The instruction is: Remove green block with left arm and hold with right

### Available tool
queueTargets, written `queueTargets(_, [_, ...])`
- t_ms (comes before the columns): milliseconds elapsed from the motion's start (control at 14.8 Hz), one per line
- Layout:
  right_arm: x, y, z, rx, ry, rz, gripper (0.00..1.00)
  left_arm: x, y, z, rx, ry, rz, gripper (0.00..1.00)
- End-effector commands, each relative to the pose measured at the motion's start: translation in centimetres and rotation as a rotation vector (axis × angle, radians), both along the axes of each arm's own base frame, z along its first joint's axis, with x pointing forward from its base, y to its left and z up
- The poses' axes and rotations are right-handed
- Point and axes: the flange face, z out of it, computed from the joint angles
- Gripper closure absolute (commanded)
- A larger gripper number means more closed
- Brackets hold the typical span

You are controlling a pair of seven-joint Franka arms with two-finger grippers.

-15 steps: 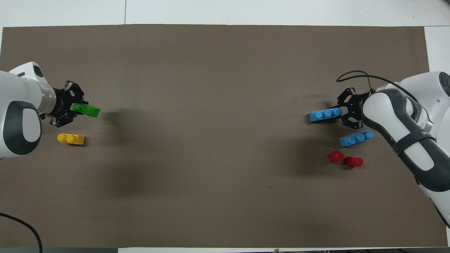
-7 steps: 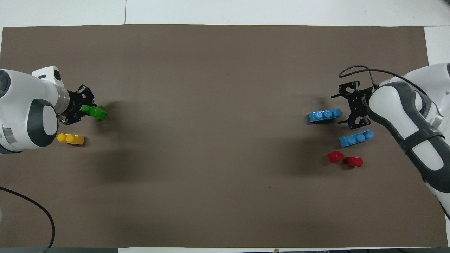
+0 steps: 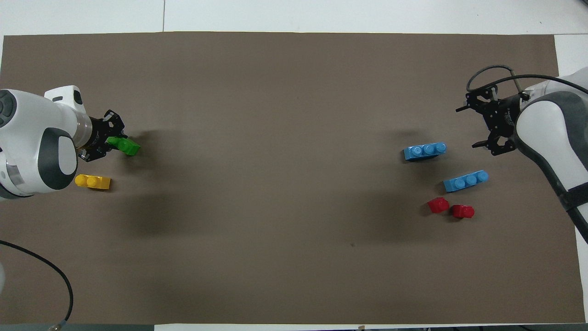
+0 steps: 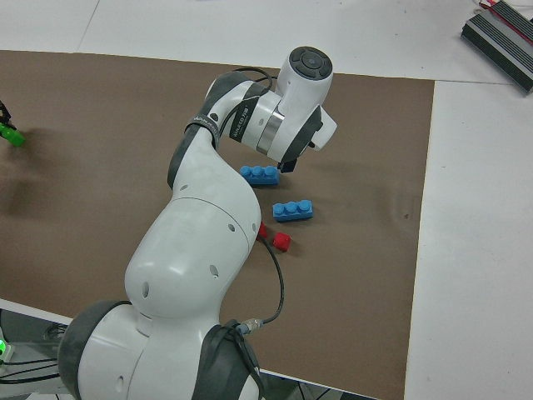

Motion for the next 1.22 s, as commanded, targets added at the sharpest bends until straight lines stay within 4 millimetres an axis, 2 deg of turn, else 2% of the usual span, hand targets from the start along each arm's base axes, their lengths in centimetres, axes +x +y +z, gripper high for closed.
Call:
queueTargets(0, [-0.2,0.7,4.9,-0.086,-0.038,0.287,0.00,0.4,1.6,-1.2,0.001,-0.006,-0.032,0.78])
queueTargets(68, [-0.3,1.0,6.3,-0.108,-0.042,0.387,0.00,0.3,1.4,-1.2,0.003,-0.004,-0.064,0.01])
queueTargets(203, [-1.1,2.4,8.7,-0.110,-0.064,0.586,0.00,0.3,1.5,-1.0,0.008,-0.004,-0.130,0.00])
queueTargets(405, [-2.3,2.9,11.7,-0.122,-0.118,0.742,0.00,0.3,1.6,-0.5,0.010,-0.008,-0.149,0.00])
queueTargets(473, [-3.0,4.1,12.6,-0.144,-0.116,0.816,0.00,0.3,1.6,-0.3,0.010,-0.011,-0.149,0.00])
queueTargets(541, [-3.8,4.8,13.1,-0.157,-0.083,0.861,0.00,0.3,1.7,0.2,0.011,-0.015,-0.148,0.00])
queueTargets(676, [-4.8,5.3,14.4,-0.161,-0.070,0.891,0.00,0.3,1.4,1.1,0.011,-0.020,-0.153,0.00])
queueTargets(811, [-5.6,5.4,15.4,-0.211,-0.048,0.998,0.00,0.1,1.4,2.7,0.011,-0.028,-0.152,0.00])
queueTargets(946, [-5.7,6.0,16.1,-0.292,-0.035,1.065,0.00,0.2,0.9,4.5,0.018,-0.030,-0.169,0.00])
queueTargets(1149, [-5.5,6.1,16.4,-0.284,-0.044,1.024,0.00,-0.4,0.1,7.5,0.087,0.013,-0.253,0.00])
